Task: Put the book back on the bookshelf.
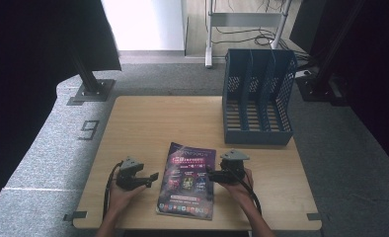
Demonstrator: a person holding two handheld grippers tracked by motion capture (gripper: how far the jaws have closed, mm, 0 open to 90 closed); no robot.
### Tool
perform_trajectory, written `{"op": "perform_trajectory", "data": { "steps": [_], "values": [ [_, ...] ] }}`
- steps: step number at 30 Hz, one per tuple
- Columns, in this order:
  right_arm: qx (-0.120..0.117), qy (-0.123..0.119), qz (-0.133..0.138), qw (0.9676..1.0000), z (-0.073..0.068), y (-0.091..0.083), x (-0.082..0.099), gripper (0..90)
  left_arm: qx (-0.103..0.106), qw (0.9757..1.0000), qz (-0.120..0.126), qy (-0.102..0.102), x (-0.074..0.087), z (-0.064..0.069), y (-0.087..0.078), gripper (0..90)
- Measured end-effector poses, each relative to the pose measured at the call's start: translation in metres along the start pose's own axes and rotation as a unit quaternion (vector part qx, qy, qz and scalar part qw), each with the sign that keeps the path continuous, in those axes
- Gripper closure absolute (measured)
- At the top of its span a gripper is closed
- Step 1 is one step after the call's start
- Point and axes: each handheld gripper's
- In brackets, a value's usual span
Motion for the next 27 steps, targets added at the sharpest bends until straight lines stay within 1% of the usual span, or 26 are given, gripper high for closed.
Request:
{"op": "perform_trajectory", "data": {
  "steps": [7,11,15,17,19,21,22,24,27],
  "values": [
    [-0.002,-0.001,-0.014,0.9999,-0.007,0.009,0.004,13.6,0.01,0.9999,0.003,-0.004,-0.002,-0.001,0.004,20.3],
    [-0.002,0.01,-0.027,0.9996,-0.009,0.02,0.008,13.6,0.015,0.9999,0.005,-0.003,-0.005,-0.001,0.006,20.3],
    [0.005,0.008,-0.04,0.9992,-0.014,0.032,0.012,13.4,0.019,0.9998,0.004,-0.002,-0.006,-0.001,0.008,20.3],
    [0.013,0.006,-0.045,0.9989,-0.015,0.037,0.014,13.2,0.02,0.9998,0.003,-0.001,-0.007,-0.001,0.01,20.3],
    [0.015,0.008,-0.051,0.9986,-0.014,0.042,0.017,13.1,0.021,0.9998,0.002,0.0,-0.007,-0.001,0.011,20.3],
    [0.018,0.006,-0.057,0.9982,-0.013,0.045,0.021,12.7,0.022,0.9998,0.002,0.001,-0.008,0.0,0.012,20.3],
    [0.015,0.014,-0.054,0.9983,-0.012,0.044,0.022,12.9,0.022,0.9998,0.002,0.001,-0.008,0.0,0.012,20.3],
    [0.01,0.021,-0.054,0.9983,-0.01,0.044,0.023,12.8,0.022,0.9997,0.001,0.002,-0.009,0.0,0.013,20.3],
    [0.007,0.022,-0.05,0.9985,-0.008,0.043,0.025,12.9,0.023,0.9997,-0.001,0.005,-0.009,0.003,0.014,20.3]
  ]
}}
Point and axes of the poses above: each handheld gripper's, and its own axes: y roughly forward along the jaws, x roughly out of its underside, z roughly to its right, and after that the axes turned 13 degrees about y, right-handed
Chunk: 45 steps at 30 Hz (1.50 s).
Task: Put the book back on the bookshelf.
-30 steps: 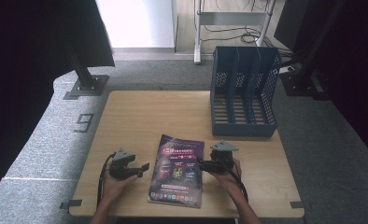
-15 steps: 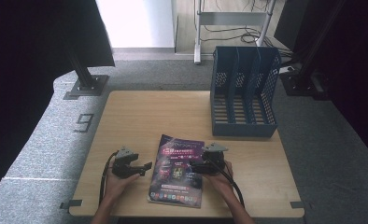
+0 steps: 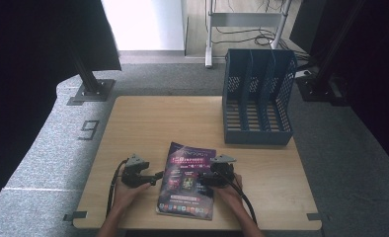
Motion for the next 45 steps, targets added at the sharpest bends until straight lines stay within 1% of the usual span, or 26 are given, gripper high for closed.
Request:
{"op": "perform_trajectory", "data": {
  "steps": [7,11,21,34,36,39,41,43,45],
  "values": [
    [-0.004,-0.004,-0.004,1.0,-0.001,0.0,0.0,13.0,0.003,1.0,-0.002,0.004,-0.001,0.003,0.003,20.3],
    [-0.01,-0.01,-0.006,0.9999,-0.002,0.0,0.0,14.5,0.003,1.0,-0.002,0.006,-0.001,0.005,0.004,20.3],
    [-0.009,-0.01,-0.006,0.9999,-0.002,-0.001,0.0,15.5,0.006,0.9999,-0.004,0.013,-0.003,0.01,0.007,20.3],
    [-0.009,-0.012,-0.003,0.9999,-0.002,0.0,0.0,15.6,0.006,0.9999,-0.002,0.008,-0.009,0.016,0.011,19.5],
    [-0.009,-0.012,-0.004,0.9999,-0.002,0.0,0.0,16.5,0.007,0.9999,-0.005,0.014,-0.012,0.019,0.014,19.4],
    [-0.01,-0.011,-0.004,0.9999,-0.002,-0.001,0.0,17.7,0.007,0.9998,-0.007,0.016,-0.016,0.022,0.018,19.4],
    [-0.009,-0.01,-0.003,0.9999,-0.001,-0.001,0.0,19.9,0.009,0.9997,-0.011,0.02,-0.018,0.023,0.022,19.5],
    [-0.009,0.0,0.001,1.0,0.001,-0.002,-0.001,23.0,0.011,0.9996,-0.016,0.023,-0.019,0.025,0.025,19.5],
    [-0.007,0.004,0.004,1.0,0.002,-0.002,-0.001,24.7,0.011,0.9995,-0.016,0.026,-0.022,0.026,0.027,19.5]
  ]
}}
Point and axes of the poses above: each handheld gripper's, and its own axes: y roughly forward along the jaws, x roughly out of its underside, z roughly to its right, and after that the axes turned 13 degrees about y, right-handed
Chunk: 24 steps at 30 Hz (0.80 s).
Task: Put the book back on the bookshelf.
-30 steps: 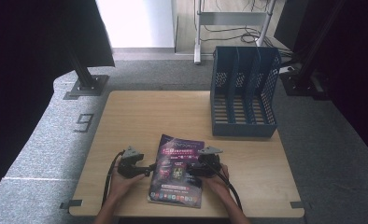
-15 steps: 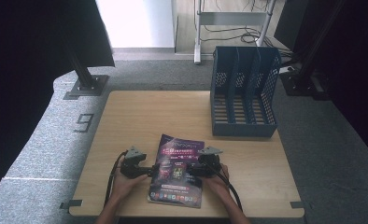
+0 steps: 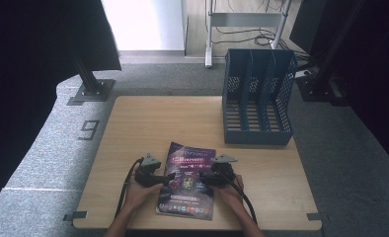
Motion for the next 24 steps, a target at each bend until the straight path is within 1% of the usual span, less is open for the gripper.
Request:
{"op": "perform_trajectory", "data": {
  "steps": [4,7,10,11,17,21,23,24],
  "values": [
    [0.0,0.002,-0.001,1.0,0.001,0.0,0.0,25.9,0.001,1.0,0.0,0.0,-0.003,0.001,0.003,19.6],
    [0.003,0.001,-0.001,1.0,0.0,0.0,0.0,25.6,0.003,1.0,-0.006,0.0,-0.006,0.001,0.009,19.5],
    [0.003,0.0,0.0,1.0,0.0,0.0,0.0,25.4,-0.004,0.9999,-0.012,0.004,-0.007,0.002,0.013,19.4],
    [0.003,0.0,0.001,1.0,0.0,0.0,0.0,25.4,-0.007,0.9999,-0.011,0.003,-0.008,0.003,0.014,19.4],
    [0.002,-0.002,0.002,1.0,0.0,0.0,0.001,25.5,0.0,0.9999,-0.015,-0.005,-0.008,0.003,0.02,19.2],
    [0.002,-0.003,0.003,1.0,0.0,0.0,0.001,25.5,-0.002,0.9998,-0.018,-0.007,-0.008,0.003,0.022,18.2],
    [0.002,-0.003,0.004,1.0,0.0,0.0,0.001,25.5,0.001,0.9998,-0.016,-0.015,-0.007,0.002,0.023,17.8],
    [0.001,-0.005,0.004,1.0,0.0,-0.001,0.001,25.6,0.001,0.9997,-0.016,-0.016,-0.007,0.001,0.024,17.7]
  ]
}}
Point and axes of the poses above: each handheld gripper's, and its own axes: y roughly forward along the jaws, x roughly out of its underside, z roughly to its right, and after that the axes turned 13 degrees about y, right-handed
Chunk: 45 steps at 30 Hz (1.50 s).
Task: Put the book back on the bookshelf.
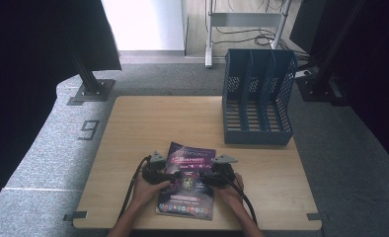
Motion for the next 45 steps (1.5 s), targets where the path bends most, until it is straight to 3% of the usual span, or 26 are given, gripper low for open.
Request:
{"op": "perform_trajectory", "data": {
  "steps": [7,13,17,28,34,36,37,41,45],
  "values": [
    [-0.001,-0.001,0.001,1.0,0.0,0.0,0.001,25.6,0.002,1.0,0.002,-0.008,0.0,0.0,0.0,17.3],
    [-0.001,-0.001,0.003,1.0,0.0,0.0,0.001,25.6,0.025,0.9979,0.02,-0.057,0.0,-0.006,-0.002,17.4],
    [0.0,-0.002,0.002,1.0,0.0,0.0,0.001,25.6,0.029,0.9967,0.034,-0.068,0.0,-0.007,-0.007,18.9],
    [-0.002,-0.002,0.003,1.0,0.0,0.0,0.001,25.6,0.044,0.9952,0.062,-0.062,-0.002,-0.005,-0.016,22.8],
    [-0.002,-0.001,0.004,1.0,0.0,0.0,0.002,25.6,0.091,0.9924,0.065,-0.052,-0.004,0.0,-0.013,27.5],
    [-0.002,-0.002,0.004,1.0,0.0,0.0,0.002,25.6,0.066,0.9963,0.048,-0.029,-0.005,0.006,-0.009,27.3],
    [-0.002,-0.002,0.004,1.0,0.0,0.0,0.002,25.6,0.058,0.9971,0.044,-0.023,-0.006,0.007,-0.008,27.4],
    [-0.003,-0.004,0.004,1.0,0.001,-0.001,0.002,25.6,0.034,0.9988,0.035,-0.009,-0.01,0.008,-0.004,29.9],
    [-0.003,-0.004,0.004,1.0,0.001,-0.001,0.002,25.6,0.026,0.9993,0.027,-0.005,-0.014,0.004,0.001,31.2]
  ]
}}
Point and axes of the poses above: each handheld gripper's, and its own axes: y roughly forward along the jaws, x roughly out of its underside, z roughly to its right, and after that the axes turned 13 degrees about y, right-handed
